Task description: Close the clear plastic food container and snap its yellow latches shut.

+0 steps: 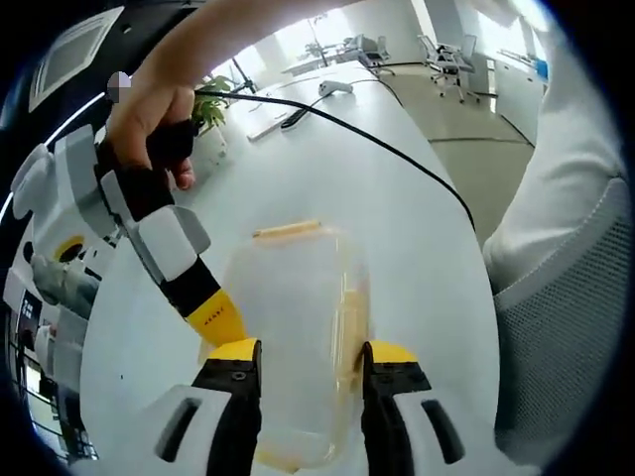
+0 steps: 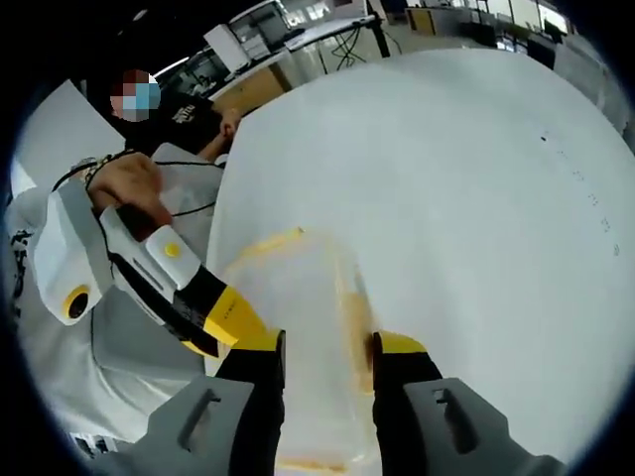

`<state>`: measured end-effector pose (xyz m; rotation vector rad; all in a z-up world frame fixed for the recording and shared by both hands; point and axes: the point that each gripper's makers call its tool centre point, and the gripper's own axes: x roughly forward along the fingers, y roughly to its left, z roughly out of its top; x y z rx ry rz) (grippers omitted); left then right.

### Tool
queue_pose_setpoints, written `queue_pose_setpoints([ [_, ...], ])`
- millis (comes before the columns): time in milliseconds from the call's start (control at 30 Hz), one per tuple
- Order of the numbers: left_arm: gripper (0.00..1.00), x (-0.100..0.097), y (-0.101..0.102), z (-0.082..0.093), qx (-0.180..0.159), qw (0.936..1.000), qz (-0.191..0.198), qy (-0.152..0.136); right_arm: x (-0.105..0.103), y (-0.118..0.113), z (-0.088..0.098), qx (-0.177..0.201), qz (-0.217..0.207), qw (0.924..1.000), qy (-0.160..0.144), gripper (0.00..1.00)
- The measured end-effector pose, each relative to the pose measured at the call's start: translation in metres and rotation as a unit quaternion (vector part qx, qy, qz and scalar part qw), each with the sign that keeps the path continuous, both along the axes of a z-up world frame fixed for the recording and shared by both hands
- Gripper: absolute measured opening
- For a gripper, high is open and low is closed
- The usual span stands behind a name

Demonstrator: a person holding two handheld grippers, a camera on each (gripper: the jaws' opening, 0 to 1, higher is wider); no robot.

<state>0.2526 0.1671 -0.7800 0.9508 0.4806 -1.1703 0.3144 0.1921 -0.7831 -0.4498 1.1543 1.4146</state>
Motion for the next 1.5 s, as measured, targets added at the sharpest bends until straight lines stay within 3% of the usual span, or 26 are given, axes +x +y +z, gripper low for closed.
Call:
queue_pose_setpoints([
  [233, 0.32, 0.001, 0.001, -0.001, 0.009, 1.0, 0.002, -0.003, -0.001, 0.001, -0.001, -0.011, -0.002, 0.9999, 0.007, 0.3],
  [267, 0.3, 0.007, 0.003, -0.001, 0.017, 0.9993, 0.011, -0.03, -0.001, 0.001, -0.002, -0.012, -0.003, 0.9999, 0.009, 0.3],
  [300, 0.3, 0.001, -0.003, -0.005, 0.018, 0.9994, -0.012, -0.027, -0.001, 0.001, -0.002, -0.015, -0.003, 0.9998, 0.01, 0.3],
  [533, 0.31, 0.003, 0.002, -0.002, 0.021, 0.9994, 0.003, -0.028, -0.001, -0.001, -0.003, -0.011, -0.004, 0.9998, 0.019, 0.3],
  [700, 0.31, 0.004, 0.001, -0.002, 0.023, 0.9993, -0.003, -0.031, 0.001, -0.001, -0.006, -0.027, -0.007, 0.9977, 0.062, 0.28],
  [733, 0.31, 0.0, 0.0, -0.004, 0.025, 0.9994, -0.01, -0.021, 0.002, 0.008, -0.007, -0.017, -0.01, 0.9966, 0.08, 0.28],
  [833, 0.31, 0.002, 0.0, -0.002, 0.025, 0.9992, -0.009, -0.03, 0.004, 0.005, -0.008, -0.037, 0.011, 0.9953, 0.089, 0.28],
  [1033, 0.32, 0.003, 0.001, -0.001, 0.022, 0.9993, -0.007, -0.029, 0.003, -0.001, -0.008, -0.053, 0.03, 0.994, 0.091, 0.28],
  [1500, 0.33, 0.002, 0.001, -0.001, 0.021, 0.999, -0.005, -0.039, 0.0, -0.007, -0.004, -0.05, 0.017, 0.9954, 0.08, 0.3],
])
